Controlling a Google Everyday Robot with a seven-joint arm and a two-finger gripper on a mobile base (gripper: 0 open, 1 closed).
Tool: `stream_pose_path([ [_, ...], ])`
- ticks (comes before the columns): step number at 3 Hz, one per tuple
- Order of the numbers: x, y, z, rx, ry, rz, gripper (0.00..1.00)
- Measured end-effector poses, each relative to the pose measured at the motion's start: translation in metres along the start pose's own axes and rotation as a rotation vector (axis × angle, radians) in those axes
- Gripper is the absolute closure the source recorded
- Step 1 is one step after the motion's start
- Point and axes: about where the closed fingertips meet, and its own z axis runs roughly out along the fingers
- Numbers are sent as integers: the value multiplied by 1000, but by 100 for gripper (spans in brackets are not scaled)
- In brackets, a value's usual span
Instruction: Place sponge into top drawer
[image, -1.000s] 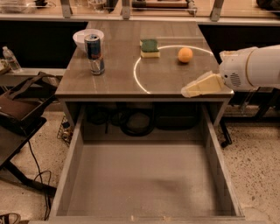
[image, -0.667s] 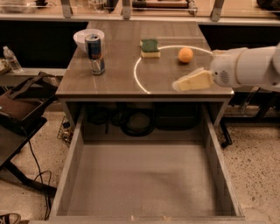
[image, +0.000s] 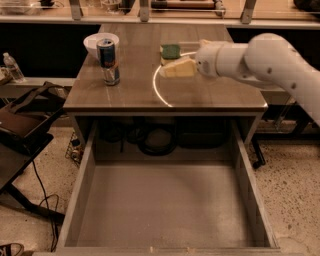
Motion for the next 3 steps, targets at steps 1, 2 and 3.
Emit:
stream_pose_path([
  [1,-20,-16,52,4,-23,-50,0],
  [2,-33,-38,98,24,-15,-95,0],
  [3,-20,-74,138,60,31,-75,0],
])
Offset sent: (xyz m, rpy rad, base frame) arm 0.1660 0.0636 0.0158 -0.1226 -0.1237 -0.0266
